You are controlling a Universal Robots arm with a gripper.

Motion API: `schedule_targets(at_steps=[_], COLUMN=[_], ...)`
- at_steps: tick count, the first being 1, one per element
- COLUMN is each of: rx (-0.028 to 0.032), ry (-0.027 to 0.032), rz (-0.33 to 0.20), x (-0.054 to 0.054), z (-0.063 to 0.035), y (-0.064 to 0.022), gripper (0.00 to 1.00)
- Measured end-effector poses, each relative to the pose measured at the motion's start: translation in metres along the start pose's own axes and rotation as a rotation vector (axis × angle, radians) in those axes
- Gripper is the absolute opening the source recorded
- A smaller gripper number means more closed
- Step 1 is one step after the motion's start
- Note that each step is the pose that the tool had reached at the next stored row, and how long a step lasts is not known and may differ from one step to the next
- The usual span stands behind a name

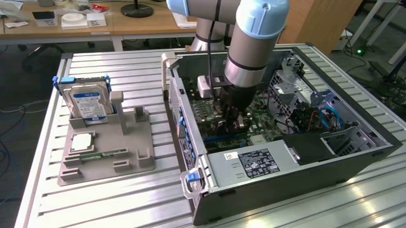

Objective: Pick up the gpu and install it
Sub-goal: 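Insert the gpu into the slot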

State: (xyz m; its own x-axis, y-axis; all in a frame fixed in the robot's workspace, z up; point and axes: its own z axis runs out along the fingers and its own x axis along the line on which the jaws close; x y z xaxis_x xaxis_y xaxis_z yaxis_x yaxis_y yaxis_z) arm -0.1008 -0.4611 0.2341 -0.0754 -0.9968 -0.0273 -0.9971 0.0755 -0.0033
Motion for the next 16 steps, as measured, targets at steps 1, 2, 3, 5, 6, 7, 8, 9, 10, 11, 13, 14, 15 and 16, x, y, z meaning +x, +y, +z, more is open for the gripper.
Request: schedule_targets(at_steps=[1, 2, 3, 5, 6, 7, 8, 9, 10, 11, 13, 14, 15, 16], rx=[0.0000, -0.0001, -0.0001, -0.0001, -0.0001, -0.0001, -0.0001, 0.0000, -0.0001, -0.0001, -0.0001, -0.0001, -0.0001, -0.0001], ry=[0.0000, 0.0000, 0.0001, 0.0001, 0.0001, 0.0001, 0.0001, -0.0001, 0.0001, 0.0001, 0.0002, 0.0001, 0.0001, 0.0001], rz=[0.000, 0.000, 0.000, 0.000, 0.000, 0.000, 0.000, 0.000, 0.000, 0.000, 0.000, 0.000, 0.000, 0.000], x=[-0.0002, -0.0003, -0.0003, -0.0004, -0.0004, -0.0004, -0.0004, -0.0004, -0.0004, -0.0004, -0.0003, -0.0003, -0.0003, -0.0003], z=[0.0000, 0.0000, 0.0000, 0.0000, 0.0000, 0.0000, 0.0003, 0.0007, 0.0009, 0.0012, 0.0016, 0.0018, 0.0018, 0.0018], y=[0.0000, 0.0001, 0.0001, 0.0001, 0.0001, 0.0001, 0.0001, 0.0001, 0.0001, 0.0001, 0.0001, 0.0001, 0.0001, 0.0001], gripper=[0.28, 0.28, 0.28, 0.28, 0.28, 0.28, 0.28, 0.28, 0.28, 0.28, 0.28, 0.28, 0.28, 0.28])
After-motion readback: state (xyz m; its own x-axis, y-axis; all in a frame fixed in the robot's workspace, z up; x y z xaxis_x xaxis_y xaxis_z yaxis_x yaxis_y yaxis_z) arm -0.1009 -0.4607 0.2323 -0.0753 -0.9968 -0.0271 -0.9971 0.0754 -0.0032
